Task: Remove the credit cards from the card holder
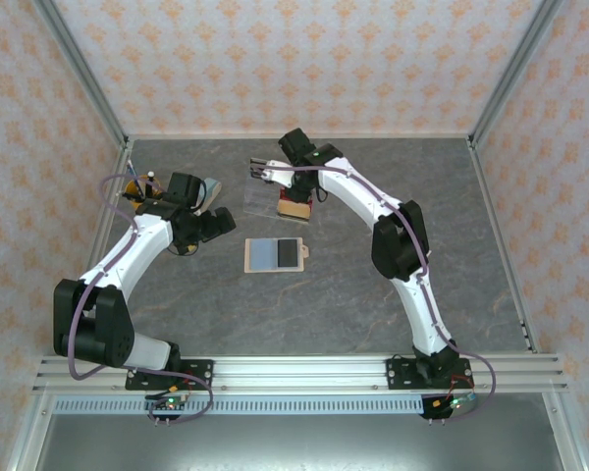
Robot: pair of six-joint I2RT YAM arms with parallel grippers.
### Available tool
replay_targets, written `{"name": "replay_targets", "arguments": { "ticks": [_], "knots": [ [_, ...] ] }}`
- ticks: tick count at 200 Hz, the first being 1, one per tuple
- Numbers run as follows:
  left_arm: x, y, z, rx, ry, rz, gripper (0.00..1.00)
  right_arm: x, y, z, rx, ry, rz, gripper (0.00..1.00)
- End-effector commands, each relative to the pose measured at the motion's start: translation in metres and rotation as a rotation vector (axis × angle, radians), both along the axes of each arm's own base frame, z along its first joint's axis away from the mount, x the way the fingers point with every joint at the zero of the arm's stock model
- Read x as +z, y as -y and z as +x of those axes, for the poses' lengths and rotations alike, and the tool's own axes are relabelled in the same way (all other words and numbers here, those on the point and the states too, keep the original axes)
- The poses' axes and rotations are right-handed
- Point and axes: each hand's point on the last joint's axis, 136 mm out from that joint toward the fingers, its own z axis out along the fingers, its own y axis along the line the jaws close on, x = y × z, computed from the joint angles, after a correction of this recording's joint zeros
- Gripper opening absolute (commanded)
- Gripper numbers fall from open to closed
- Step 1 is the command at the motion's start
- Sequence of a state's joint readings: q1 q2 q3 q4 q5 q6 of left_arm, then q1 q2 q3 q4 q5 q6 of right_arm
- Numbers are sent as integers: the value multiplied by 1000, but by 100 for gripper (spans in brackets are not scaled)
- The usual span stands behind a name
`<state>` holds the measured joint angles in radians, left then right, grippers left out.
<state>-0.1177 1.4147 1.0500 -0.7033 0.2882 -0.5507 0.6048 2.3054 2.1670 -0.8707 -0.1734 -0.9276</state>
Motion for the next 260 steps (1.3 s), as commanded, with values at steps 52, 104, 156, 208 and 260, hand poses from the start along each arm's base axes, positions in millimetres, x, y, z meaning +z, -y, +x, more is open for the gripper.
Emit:
{"name": "replay_targets", "arguments": {
  "ticks": [52,104,156,208,260],
  "knots": [
    [-6,1,-4,-12,-25,-12,100,42,1,14,-156,61,102,25],
    [-5,10,-4,-26,-10,-68,100,85,8,-17,-488,-50,382,39],
    [-6,47,-2,-104,12,-183,98,64,18,-85,-859,-291,566,41],
    [-25,98,-1,-196,-10,-266,86,21,9,-136,-1101,-355,686,43],
    [-48,120,3,-188,-57,-330,64,-25,5,-143,-1242,-319,607,33]
  ]
}}
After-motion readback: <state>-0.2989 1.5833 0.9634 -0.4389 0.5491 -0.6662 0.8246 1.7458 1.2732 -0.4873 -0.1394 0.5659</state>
